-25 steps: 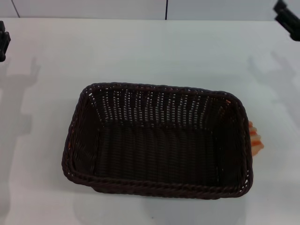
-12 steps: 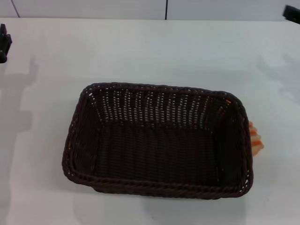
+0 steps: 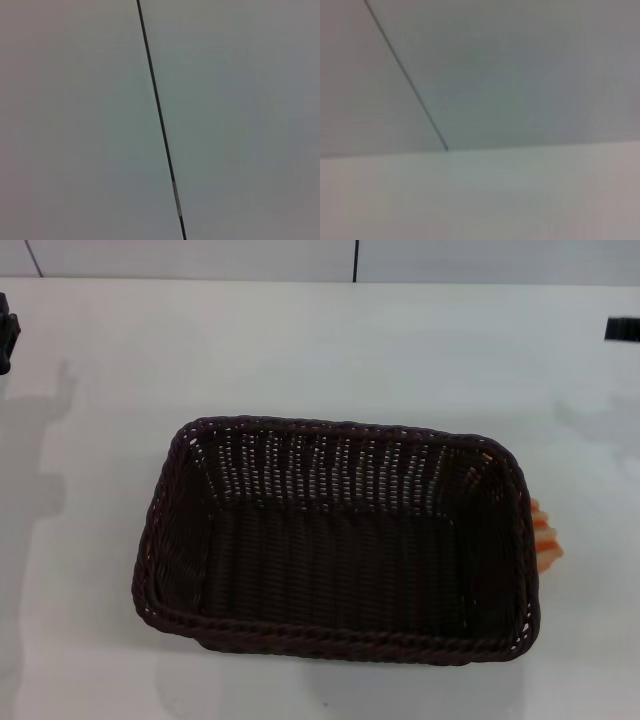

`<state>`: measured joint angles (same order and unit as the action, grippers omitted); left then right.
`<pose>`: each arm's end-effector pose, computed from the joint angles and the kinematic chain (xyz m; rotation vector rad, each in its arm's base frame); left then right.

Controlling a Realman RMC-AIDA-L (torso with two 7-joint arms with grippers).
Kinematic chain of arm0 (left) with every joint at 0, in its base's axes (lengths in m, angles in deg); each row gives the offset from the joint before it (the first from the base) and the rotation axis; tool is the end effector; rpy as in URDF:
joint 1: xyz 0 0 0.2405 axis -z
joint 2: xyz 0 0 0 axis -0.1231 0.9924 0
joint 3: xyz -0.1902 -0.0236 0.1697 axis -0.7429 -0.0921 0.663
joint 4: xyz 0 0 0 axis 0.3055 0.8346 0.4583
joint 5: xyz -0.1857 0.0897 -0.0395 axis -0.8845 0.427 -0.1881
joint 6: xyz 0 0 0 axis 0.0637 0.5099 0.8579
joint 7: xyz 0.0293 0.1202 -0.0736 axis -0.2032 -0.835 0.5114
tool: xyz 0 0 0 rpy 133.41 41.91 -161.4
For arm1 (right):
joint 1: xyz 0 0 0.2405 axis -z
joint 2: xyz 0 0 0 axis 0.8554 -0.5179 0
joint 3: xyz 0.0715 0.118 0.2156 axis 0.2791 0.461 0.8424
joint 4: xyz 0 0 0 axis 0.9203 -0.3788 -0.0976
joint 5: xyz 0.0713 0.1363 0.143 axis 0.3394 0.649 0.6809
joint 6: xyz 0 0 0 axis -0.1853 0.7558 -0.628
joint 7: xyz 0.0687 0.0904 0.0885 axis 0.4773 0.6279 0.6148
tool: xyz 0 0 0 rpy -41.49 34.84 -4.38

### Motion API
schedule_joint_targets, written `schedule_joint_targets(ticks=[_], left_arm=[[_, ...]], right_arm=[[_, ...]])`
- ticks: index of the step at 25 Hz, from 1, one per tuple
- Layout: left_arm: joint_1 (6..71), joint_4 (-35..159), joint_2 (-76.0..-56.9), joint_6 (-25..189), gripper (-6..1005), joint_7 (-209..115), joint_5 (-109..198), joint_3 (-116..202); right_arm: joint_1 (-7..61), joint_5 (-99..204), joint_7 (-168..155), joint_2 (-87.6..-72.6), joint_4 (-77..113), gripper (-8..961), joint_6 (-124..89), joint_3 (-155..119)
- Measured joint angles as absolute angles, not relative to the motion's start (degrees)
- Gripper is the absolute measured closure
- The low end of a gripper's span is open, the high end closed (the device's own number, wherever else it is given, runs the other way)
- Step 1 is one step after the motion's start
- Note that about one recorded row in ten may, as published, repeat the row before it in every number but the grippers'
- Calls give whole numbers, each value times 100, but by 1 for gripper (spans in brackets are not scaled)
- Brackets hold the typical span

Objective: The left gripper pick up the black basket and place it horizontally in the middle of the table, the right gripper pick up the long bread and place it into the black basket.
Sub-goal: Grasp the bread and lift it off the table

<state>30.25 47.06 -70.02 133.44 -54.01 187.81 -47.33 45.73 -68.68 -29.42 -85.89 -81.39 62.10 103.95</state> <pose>-0.3549 0.3461 0.0322 -1.4170 -0.4324 -0.4359 0.2252 0.3413 0.1052 -1.9934 1.2464 0.2839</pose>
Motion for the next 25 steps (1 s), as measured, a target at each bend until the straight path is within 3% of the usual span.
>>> schedule_joint_targets(ticks=[14,25], left_arm=[[3031,4713,-6985,13243,235,-5436,18773,-4736],[3025,4702,-6982,13233,235,-5441,18779,-4733]], right_arm=[[4493,-7259,-2902,-8640,-7849,128,6902,10018],[4056,-7395,-3004,-8629,-6703,129,6515,9490]])
